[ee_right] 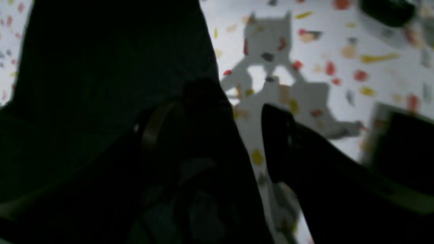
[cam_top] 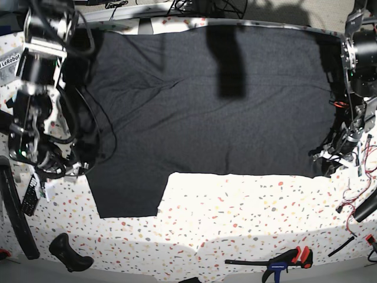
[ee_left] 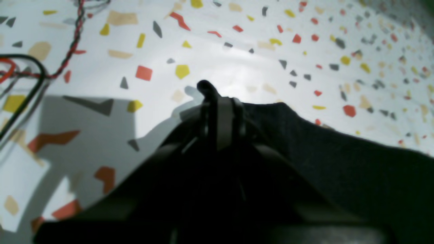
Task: Fold the T-shirt properly
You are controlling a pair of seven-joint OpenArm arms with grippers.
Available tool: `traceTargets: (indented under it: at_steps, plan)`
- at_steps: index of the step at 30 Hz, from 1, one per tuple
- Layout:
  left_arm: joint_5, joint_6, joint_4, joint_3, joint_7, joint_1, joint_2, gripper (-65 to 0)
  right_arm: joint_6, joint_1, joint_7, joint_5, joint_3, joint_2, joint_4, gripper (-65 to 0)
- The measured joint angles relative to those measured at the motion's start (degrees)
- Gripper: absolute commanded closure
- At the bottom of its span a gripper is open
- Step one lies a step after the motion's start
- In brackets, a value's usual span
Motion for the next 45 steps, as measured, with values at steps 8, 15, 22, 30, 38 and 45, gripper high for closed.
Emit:
traceTargets:
  at_steps: [8, 15, 22, 30, 38, 45]
  plan:
    - [0.09, -0.02, 0.00, 0.00, 0.02, 0.02, -0.02, 0.0, 2.56, 9.09, 7.93, -3.30, 0.24, 0.00, -23.93, -37.3]
    - [0.11, 0.02, 0.00, 0.00, -0.04, 0.02, -0.02, 0.0, 5.14, 9.42, 9.66, -3.61, 0.33, -2.64, -24.57, -37.3]
    - [0.11, 0.02, 0.00, 0.00, -0.04, 0.02, -0.02, 0.0, 5.57, 9.60, 9.92, -3.41, 0.33, -5.44, -24.52, -29.6]
    - [0.11, 0.02, 0.00, 0.00, -0.09, 0.02, -0.02, 0.0, 5.97, 9.40, 10.45, -3.54, 0.33, -5.62, -24.59, 0.0]
    - [0.15, 0.04, 0.00, 0.00, 0.11, -0.26, -0.02, 0.0, 6.12, 11.28, 10.82, -5.14, 0.31, -5.75, -25.29, 0.0]
    - [0.11, 0.11, -0.07, 0.00, 1.22, -4.20, -0.02, 0.0, 6.21, 17.49, 7.21, -8.11, 0.26, -5.73, -25.29, 0.0]
